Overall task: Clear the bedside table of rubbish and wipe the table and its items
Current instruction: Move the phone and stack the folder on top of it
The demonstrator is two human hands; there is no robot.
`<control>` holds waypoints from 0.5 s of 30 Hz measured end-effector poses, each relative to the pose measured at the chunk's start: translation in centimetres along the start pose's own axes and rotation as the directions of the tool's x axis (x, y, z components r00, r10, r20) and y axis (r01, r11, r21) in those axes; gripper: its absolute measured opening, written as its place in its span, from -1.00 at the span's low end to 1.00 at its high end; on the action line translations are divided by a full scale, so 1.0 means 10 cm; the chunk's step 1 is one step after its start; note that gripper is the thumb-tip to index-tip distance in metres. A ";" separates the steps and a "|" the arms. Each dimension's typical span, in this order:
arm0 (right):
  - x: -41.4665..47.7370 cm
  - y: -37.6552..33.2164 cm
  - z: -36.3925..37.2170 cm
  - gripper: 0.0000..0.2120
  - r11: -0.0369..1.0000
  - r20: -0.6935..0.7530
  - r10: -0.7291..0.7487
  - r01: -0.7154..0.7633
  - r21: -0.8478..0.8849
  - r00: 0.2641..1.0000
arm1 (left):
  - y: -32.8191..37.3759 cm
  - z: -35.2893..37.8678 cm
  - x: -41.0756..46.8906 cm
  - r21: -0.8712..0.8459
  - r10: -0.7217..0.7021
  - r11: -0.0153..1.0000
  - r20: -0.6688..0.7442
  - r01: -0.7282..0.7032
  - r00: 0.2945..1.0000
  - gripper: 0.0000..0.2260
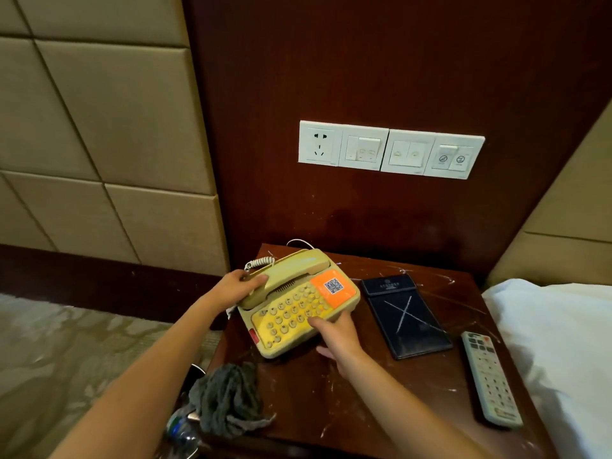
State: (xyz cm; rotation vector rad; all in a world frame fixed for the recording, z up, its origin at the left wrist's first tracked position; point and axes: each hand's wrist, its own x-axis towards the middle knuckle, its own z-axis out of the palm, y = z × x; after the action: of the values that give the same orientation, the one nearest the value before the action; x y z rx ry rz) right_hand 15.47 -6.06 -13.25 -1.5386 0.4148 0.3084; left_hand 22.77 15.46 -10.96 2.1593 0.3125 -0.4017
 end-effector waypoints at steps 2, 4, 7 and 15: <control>0.06 -0.03 0.03 -0.45 0.999 -0.007 -0.043 0.044 0.027 0.999 | -0.02 -0.01 -0.01 0.047 -0.004 0.999 -0.072 0.007 0.997 -0.10; 0.12 -0.07 0.10 -0.46 0.995 -0.006 -0.073 0.073 0.064 0.997 | -0.08 -0.03 -0.02 0.147 -0.017 0.989 -0.112 0.033 0.994 -0.02; 0.23 -0.17 0.14 -0.52 0.985 -0.005 -0.123 0.123 0.118 0.992 | -0.20 -0.04 -0.02 0.179 -0.060 0.980 -0.122 0.081 0.991 0.07; 0.27 -0.35 0.22 -0.06 0.862 0.151 -0.141 0.196 -0.467 0.978 | -0.41 -0.02 0.00 -0.105 -0.075 0.993 -0.190 0.056 0.979 -0.47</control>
State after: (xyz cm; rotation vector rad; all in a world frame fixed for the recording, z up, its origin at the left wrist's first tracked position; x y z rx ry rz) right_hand 19.61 -4.06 -11.38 -2.0212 0.1098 0.3773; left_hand 21.33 17.92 -13.86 2.0983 0.5036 -0.2073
